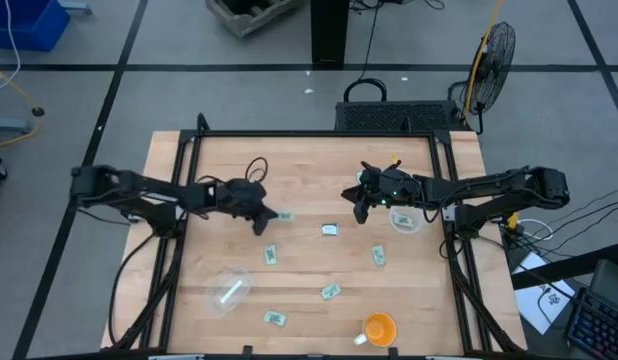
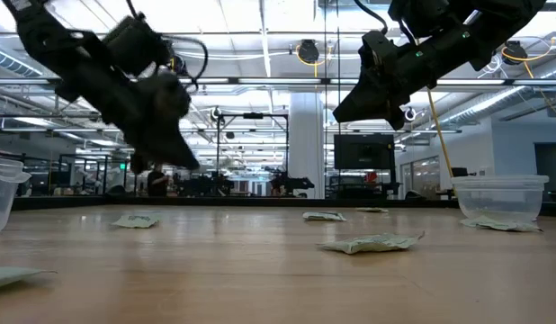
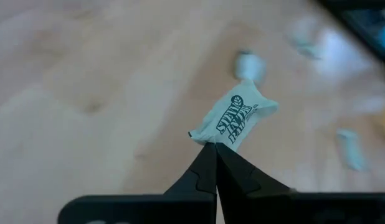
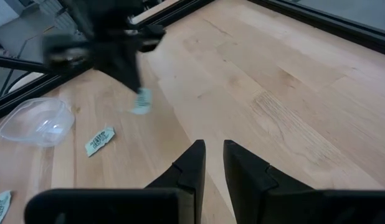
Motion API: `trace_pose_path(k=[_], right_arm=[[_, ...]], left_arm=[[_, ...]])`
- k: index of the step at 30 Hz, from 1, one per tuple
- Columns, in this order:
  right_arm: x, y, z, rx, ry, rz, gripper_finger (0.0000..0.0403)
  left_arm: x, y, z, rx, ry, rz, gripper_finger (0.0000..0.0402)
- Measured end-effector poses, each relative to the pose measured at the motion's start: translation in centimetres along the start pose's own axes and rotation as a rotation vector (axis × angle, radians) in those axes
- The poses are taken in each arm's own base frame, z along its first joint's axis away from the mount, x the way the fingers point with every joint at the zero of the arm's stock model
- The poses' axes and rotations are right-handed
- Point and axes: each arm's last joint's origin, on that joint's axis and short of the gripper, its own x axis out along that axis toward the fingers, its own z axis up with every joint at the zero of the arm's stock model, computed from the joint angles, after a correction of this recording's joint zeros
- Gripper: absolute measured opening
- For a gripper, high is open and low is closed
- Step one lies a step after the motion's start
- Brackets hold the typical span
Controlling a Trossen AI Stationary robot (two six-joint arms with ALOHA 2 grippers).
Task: Pick and place Stevia / Truvia into bins
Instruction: Put the white stevia packet into the rectangle transparent container
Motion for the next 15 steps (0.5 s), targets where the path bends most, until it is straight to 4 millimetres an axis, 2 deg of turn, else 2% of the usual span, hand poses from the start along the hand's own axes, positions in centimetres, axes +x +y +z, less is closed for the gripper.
trace_pose_path(k=[4,8,15], right_arm=[[0.0,-0.1,-0.2,-0.003,0.018,-0.008,0.0050],[0.0,-0.1,-0.3,-0.019,0.032,-0.014,0.0050],[0.0,-0.2,-0.4,-0.035,0.039,-0.017,0.0050]], left_arm=[[-2.5,-2.4,-0.6,0.219,0.079,-0.212,0.0002],[-4.8,-4.3,-3.0,0.479,0.223,-0.350,0.0001],[-7.4,-6.6,-6.1,0.476,0.353,-0.370,0.0001]])
